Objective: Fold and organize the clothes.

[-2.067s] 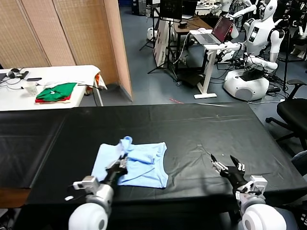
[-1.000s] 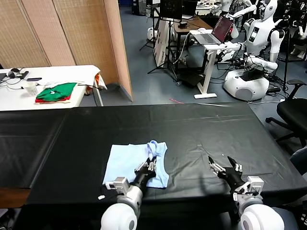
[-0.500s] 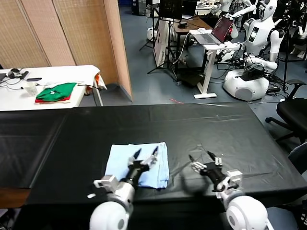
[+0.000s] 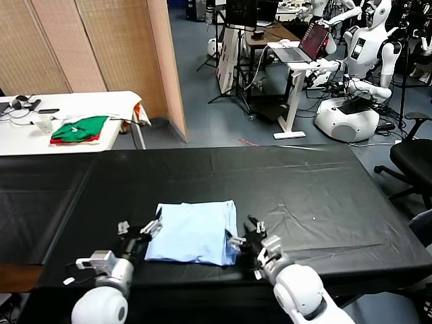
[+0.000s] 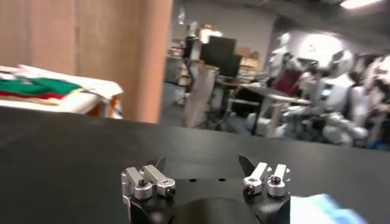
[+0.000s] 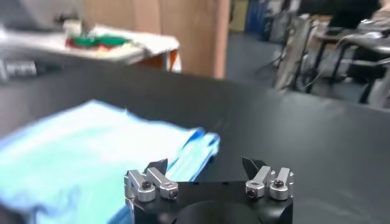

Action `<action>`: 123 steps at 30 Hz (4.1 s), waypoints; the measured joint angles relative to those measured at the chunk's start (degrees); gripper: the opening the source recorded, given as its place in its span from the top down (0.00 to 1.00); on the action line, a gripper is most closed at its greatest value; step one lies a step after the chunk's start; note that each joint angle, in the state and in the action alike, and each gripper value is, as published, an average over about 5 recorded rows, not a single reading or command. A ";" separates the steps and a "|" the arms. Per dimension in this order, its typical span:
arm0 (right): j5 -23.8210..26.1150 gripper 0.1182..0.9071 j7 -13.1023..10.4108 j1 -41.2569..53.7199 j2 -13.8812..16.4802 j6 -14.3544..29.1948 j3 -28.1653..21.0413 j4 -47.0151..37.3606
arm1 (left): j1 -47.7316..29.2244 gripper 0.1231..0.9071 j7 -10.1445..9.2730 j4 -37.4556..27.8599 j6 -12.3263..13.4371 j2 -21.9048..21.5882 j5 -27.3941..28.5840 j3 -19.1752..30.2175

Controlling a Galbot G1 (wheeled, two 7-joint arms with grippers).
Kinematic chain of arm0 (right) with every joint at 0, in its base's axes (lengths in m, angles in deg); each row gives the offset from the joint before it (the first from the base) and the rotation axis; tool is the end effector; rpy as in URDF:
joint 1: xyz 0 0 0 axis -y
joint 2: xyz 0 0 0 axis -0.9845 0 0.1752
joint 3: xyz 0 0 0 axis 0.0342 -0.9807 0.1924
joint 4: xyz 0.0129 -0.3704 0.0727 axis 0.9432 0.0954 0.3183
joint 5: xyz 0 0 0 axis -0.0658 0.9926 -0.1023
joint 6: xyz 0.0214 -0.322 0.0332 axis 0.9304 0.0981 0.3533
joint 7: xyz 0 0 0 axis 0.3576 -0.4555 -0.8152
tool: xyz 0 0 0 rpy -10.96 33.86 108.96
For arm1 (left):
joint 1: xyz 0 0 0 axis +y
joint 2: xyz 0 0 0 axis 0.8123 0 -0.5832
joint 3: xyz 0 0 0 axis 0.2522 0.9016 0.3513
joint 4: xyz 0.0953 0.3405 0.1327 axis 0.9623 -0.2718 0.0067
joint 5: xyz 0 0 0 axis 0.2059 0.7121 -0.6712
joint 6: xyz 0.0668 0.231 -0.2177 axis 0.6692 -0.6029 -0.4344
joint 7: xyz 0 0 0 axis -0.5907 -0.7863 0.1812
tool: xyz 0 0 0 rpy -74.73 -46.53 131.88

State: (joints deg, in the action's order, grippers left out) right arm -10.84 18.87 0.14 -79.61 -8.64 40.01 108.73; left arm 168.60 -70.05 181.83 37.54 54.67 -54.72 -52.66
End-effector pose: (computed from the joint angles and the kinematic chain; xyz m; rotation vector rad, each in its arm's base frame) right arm 0.2264 0.0073 -0.3097 0.5437 -2.6640 0.2316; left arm 0.1697 0.0448 -0.3129 -0.0902 -2.9315 0.2109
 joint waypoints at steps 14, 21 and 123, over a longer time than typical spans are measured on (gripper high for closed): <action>-10.97 0.00 -0.16 -5.63 -1.26 3.44 12.54 8.34 | -0.03 0.00 4.91 -5.31 1.73 1.79 -6.35 -4.51; -11.08 0.00 -0.16 -6.56 -1.18 3.54 14.92 9.83 | 1.18 0.00 6.26 -6.59 1.90 4.12 -9.63 -4.49; -28.67 0.02 -5.22 -1.78 -7.70 -4.46 -1.76 0.62 | 1.09 0.00 -1.57 5.44 2.12 -2.82 3.18 3.04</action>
State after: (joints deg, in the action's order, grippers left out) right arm -39.51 13.65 -1.64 -87.31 -13.10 38.25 109.35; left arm 169.69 -71.63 187.27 39.66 51.84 -51.54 -49.62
